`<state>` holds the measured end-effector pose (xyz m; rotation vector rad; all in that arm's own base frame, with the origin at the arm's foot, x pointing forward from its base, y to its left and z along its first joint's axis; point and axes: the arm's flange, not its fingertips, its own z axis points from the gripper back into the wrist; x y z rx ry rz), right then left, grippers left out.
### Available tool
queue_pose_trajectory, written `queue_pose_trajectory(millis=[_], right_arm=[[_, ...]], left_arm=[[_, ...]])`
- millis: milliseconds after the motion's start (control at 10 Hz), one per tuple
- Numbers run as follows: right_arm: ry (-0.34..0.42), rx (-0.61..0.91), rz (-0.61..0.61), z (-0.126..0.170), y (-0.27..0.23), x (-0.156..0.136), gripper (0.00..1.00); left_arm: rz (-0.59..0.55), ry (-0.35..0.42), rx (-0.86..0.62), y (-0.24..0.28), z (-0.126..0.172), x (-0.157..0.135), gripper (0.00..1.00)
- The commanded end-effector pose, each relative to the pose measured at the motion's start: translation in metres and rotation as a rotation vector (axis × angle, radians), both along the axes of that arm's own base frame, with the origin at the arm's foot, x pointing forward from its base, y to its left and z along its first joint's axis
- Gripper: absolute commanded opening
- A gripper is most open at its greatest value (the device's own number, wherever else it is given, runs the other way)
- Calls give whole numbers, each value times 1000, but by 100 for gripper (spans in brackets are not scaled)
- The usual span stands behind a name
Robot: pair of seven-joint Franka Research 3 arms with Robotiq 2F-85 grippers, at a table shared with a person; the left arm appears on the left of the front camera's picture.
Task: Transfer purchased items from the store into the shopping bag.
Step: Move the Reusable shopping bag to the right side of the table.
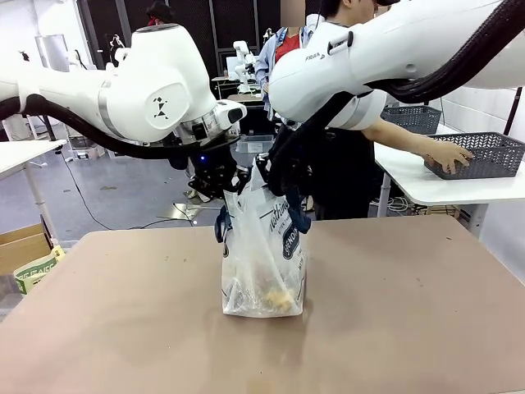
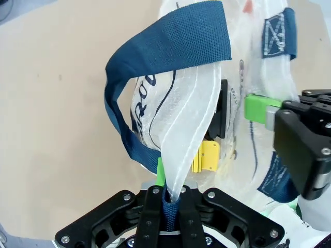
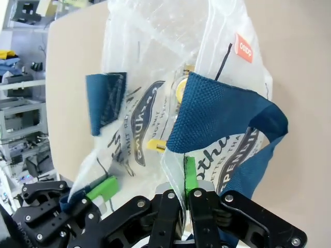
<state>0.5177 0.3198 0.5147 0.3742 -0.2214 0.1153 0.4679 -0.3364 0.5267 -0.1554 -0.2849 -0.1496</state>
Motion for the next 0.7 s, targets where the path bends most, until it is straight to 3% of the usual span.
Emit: queue_pose_trajectory(millis=[0, 600], right_arm=[[14, 14, 28, -2, 3, 8, 0], [29, 65, 42, -7, 11, 17, 0]], left_arm=[[-35, -4, -1, -3, -3, 9, 0], [-56, -19, -26, -9, -5, 12, 0]])
